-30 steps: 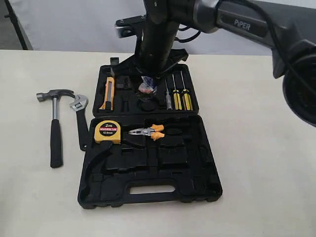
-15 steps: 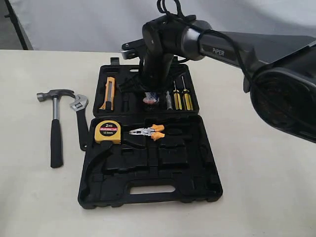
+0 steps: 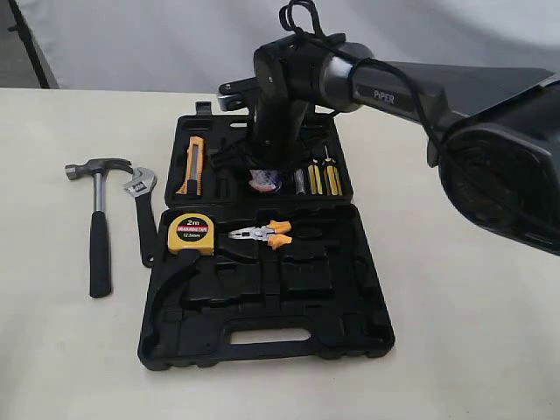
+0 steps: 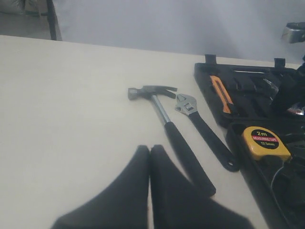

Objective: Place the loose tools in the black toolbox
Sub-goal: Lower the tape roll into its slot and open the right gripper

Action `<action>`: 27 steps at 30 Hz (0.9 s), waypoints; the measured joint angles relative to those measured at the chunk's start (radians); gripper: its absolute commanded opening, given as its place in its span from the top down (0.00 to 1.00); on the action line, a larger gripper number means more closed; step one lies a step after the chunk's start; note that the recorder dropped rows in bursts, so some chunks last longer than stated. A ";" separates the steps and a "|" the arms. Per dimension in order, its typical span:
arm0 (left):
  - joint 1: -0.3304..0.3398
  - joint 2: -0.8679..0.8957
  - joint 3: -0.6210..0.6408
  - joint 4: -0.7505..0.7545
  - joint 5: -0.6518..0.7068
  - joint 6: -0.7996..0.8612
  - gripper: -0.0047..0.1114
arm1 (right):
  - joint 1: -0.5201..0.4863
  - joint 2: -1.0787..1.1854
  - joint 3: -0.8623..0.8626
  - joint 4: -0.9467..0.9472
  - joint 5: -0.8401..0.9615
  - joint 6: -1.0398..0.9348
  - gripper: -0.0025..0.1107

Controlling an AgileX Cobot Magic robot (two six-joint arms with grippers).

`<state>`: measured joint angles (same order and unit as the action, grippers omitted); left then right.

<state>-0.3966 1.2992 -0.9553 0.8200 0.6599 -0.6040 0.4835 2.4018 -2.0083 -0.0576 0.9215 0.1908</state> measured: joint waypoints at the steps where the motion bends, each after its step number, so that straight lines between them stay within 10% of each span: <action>1: 0.000 0.000 0.000 0.000 0.000 0.000 0.95 | 0.000 -0.002 0.000 0.000 0.000 0.002 0.30; 9: 0.000 0.000 0.000 0.000 0.000 0.000 0.95 | 0.000 -0.080 0.000 -0.009 0.002 0.004 0.86; 17: 0.000 0.000 0.000 0.000 0.000 0.000 0.95 | 0.000 0.000 0.000 0.023 0.008 0.004 0.62; 27: 0.000 0.000 0.000 0.000 0.000 0.000 0.95 | 0.000 -0.027 -0.001 0.033 0.006 0.008 0.62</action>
<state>-0.3966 1.2992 -0.9553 0.8200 0.6599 -0.6040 0.4835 2.3751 -2.0091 -0.0242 0.9279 0.1991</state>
